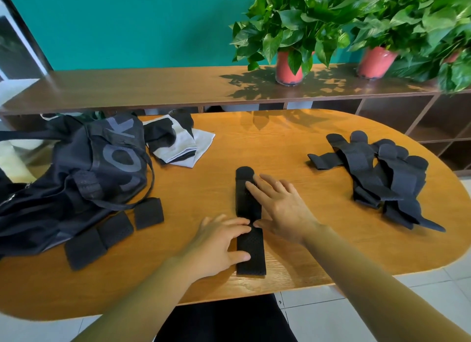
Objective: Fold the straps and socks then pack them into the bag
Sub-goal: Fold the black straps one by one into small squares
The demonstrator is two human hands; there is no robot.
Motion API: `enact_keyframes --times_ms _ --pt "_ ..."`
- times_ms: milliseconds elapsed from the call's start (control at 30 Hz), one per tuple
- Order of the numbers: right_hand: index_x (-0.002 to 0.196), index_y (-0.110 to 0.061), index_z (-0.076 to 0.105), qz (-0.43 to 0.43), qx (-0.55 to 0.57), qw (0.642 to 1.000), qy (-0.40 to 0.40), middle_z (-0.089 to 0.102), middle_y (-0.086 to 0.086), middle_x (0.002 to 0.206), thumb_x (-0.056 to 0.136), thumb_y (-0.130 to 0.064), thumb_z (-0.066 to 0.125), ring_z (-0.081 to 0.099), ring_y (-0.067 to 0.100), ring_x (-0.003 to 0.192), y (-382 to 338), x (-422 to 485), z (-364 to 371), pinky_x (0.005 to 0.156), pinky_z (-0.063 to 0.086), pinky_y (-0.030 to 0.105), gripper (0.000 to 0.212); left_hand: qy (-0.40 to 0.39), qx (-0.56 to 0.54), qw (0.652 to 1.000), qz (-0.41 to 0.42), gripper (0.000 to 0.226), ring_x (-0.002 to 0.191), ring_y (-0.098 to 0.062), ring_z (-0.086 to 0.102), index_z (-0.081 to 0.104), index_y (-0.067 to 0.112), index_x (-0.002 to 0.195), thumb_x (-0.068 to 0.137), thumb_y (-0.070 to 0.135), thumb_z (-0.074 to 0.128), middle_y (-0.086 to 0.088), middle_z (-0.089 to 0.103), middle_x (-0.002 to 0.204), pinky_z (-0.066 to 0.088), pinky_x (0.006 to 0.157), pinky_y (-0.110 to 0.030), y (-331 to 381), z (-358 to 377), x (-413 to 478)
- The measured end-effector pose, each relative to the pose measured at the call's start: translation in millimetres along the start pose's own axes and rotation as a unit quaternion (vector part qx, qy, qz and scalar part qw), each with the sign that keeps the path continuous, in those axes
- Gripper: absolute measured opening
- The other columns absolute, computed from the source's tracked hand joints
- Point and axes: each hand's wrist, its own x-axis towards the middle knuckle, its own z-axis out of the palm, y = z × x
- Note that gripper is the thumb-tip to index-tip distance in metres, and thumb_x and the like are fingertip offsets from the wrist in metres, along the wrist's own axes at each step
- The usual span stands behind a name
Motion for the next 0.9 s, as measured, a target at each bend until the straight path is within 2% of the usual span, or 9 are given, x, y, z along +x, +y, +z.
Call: enact_keyframes --times_ms 67,200,267,333,400,467,567,767,900 --pt "0.138 -0.014 0.046 -0.005 -0.007 1.0 0.026 0.046 0.011 0.144 0.069 -0.037 0.079 0.035 0.029 0.136 -2 2 0 0.102 0.037 0.045 0.081 0.0 0.008 1.0 0.008 0.059 0.134 0.002 0.02 0.043 0.037 0.141 0.087 0.05 0.061 0.028 0.03 0.148 0.013 0.109 -0.03 -1 0 1" --pt "0.106 -0.02 0.068 -0.067 0.012 0.994 0.085 0.063 0.002 0.116 0.072 -0.027 0.077 0.053 0.027 0.113 -4 -3 9 0.083 0.046 0.04 0.036 0.01 0.022 0.999 0.024 0.061 0.135 0.005 0.016 0.042 0.035 0.143 0.087 0.053 0.06 0.026 0.031 0.148 0.009 0.105 -0.025 -4 1 2" --pt "0.104 -0.022 0.07 -0.086 0.027 0.994 0.064 0.066 0.0 0.115 0.082 -0.03 0.066 0.056 0.026 0.113 -4 -5 16 0.087 0.047 0.039 0.024 0.01 0.028 0.999 0.032 0.062 0.138 0.006 0.013 0.042 0.035 0.143 0.087 0.053 0.059 0.025 0.03 0.15 0.005 0.105 -0.022 -7 2 3" --pt "0.117 -0.024 0.066 -0.052 0.048 0.997 0.001 0.062 -0.002 0.126 0.088 -0.043 0.047 0.051 0.023 0.123 0 -2 19 0.098 0.041 0.039 0.039 0.001 0.022 0.999 0.031 0.062 0.139 0.006 0.013 0.041 0.035 0.143 0.086 0.052 0.061 0.024 0.029 0.151 0.003 0.107 -0.022 -9 1 4" --pt "0.132 -0.028 0.055 -0.007 0.076 0.996 -0.053 0.049 -0.006 0.142 0.089 -0.052 0.037 0.037 0.017 0.135 6 6 17 0.11 0.028 0.036 0.053 -0.004 0.018 0.999 0.033 0.063 0.138 0.007 0.014 0.042 0.036 0.143 0.085 0.052 0.062 0.024 0.029 0.151 0.003 0.111 -0.024 -10 0 4" --pt "0.141 -0.033 0.043 0.028 0.104 0.989 -0.097 0.034 -0.011 0.151 0.091 -0.046 0.043 0.02 0.013 0.142 12 16 16 0.114 0.015 0.034 0.051 -0.008 0.012 0.999 0.033 0.063 0.132 0.013 0.014 0.042 0.036 0.142 0.085 0.052 0.063 0.026 0.028 0.15 0.003 0.11 -0.023 -10 -2 3" --pt "0.144 -0.036 0.034 0.067 0.107 0.981 -0.145 0.022 -0.013 0.156 0.093 -0.037 0.046 0.008 0.012 0.144 21 38 14 0.113 0.008 0.035 0.053 -0.008 0.004 1.0 0.029 0.061 0.119 0.021 0.008 0.044 0.038 0.141 0.085 0.053 0.063 0.031 0.028 0.147 0.002 0.112 -0.023 -11 -1 2" --pt "0.147 -0.041 0.023 0.115 0.062 0.972 -0.193 0.013 -0.013 0.158 0.094 -0.053 0.039 -0.007 0.017 0.146 35 73 18 0.115 0.003 0.042 0.057 -0.011 0.025 0.999 0.034 0.058 0.122 0.021 0.006 0.042 0.041 0.14 0.087 0.055 0.058 0.03 0.025 0.149 -0.003 0.108 -0.02 -12 0 3" --pt "0.147 -0.042 0.024 0.12 0.058 0.969 -0.208 0.015 -0.014 0.157 0.092 -0.056 0.042 -0.007 0.019 0.146 37 80 18 0.115 0.003 0.044 0.06 -0.006 0.044 0.998 0.042 0.056 0.128 0.017 0.01 0.042 0.04 0.14 0.088 0.056 0.056 0.027 0.025 0.151 -0.002 0.108 -0.021 -12 -1 2"
